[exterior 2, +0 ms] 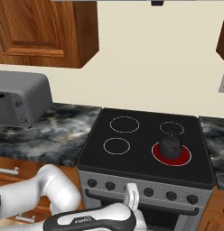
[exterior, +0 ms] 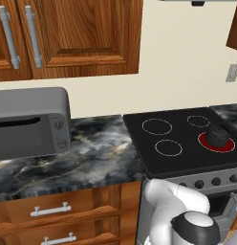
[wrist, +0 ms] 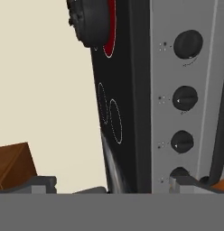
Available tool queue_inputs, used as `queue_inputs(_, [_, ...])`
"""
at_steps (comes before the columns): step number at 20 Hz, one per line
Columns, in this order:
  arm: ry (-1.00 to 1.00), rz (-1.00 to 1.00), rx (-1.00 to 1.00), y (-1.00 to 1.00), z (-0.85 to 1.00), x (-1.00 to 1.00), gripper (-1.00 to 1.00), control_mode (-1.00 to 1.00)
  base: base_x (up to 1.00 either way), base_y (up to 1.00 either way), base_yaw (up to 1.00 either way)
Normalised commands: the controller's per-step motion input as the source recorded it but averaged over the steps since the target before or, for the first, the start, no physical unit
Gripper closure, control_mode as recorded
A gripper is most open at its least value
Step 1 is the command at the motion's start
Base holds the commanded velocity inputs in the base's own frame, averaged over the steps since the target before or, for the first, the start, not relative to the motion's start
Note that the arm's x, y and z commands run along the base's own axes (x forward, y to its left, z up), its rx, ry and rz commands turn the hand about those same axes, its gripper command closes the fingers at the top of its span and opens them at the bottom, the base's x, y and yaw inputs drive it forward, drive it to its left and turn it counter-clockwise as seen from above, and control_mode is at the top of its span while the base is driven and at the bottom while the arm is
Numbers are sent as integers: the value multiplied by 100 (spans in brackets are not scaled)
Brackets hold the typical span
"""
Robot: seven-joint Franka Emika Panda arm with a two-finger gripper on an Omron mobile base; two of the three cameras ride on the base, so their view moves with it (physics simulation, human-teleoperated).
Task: The kettle is done boiling. Turn off the stove, then wait for 300 timesteps before moving the kettle to the dining table.
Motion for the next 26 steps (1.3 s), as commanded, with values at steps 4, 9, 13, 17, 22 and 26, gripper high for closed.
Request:
queue_inputs(4, [0, -3, 1, -1, -23, 6, -100, -100, 0, 0, 0])
queue_inputs(9, [0, -4, 0, -2, -19, 8, -100, -100, 0, 0, 0])
queue_inputs(13, [0, -5, 0, -5, -13, 8, -100, -100, 0, 0, 0])
queue_inputs(17, [0, -6, 0, -10, -12, 11, -100, -100, 0, 0, 0])
queue_inputs(22, [0, -6, 0, -13, -9, 8, -100, -100, 0, 0, 0])
queue_inputs(26, [0, -7, 0, -5, -8, 15, -100, -100, 0, 0, 0])
